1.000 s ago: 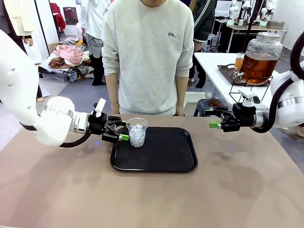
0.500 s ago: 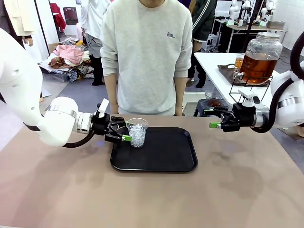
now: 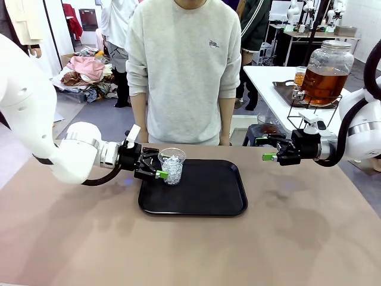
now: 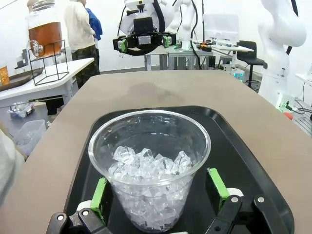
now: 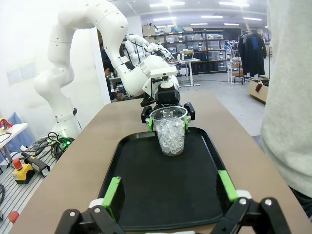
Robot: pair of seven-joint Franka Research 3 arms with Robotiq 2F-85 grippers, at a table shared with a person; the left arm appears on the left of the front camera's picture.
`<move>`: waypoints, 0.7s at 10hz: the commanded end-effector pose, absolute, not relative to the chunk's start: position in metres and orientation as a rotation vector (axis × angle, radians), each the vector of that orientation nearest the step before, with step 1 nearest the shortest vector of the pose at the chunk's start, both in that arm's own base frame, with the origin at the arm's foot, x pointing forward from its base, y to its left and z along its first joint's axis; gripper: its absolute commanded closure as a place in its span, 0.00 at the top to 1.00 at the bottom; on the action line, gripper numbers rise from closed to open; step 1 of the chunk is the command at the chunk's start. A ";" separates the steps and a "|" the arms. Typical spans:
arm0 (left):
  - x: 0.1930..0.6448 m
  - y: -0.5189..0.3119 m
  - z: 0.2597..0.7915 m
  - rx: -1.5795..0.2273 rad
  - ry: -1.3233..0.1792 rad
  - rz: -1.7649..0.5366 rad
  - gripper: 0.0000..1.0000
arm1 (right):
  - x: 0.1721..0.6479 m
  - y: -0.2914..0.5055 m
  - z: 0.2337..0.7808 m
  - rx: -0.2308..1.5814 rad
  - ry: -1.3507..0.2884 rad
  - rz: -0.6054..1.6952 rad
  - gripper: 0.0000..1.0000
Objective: Pour the drink into the iced cup.
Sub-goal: Pick up the iced cup indicated by the human and present it to them.
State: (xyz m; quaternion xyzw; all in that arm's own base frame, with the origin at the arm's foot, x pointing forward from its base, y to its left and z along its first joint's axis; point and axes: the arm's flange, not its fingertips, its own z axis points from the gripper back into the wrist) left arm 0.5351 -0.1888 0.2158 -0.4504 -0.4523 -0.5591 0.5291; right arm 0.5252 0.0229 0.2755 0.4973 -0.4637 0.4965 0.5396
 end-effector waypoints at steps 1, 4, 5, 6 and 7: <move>0.542 -0.196 0.215 -1.110 -1.060 -1.333 1.00 | 0.528 0.024 0.279 1.179 -1.107 1.189 1.00; 0.543 -0.204 0.214 -1.126 -1.053 -1.333 1.00 | 0.528 0.024 0.279 1.179 -1.107 1.189 1.00; 0.543 -0.206 0.213 -1.127 -1.051 -1.335 1.00 | 0.528 0.024 0.279 1.179 -1.107 1.189 1.00; 0.544 -0.209 0.213 -1.129 -1.050 -1.336 1.00 | 0.528 0.024 0.279 1.179 -1.107 1.189 1.00; 0.544 -0.212 0.213 -1.128 -1.050 -1.339 1.00 | 0.528 0.024 0.279 1.179 -1.107 1.189 1.00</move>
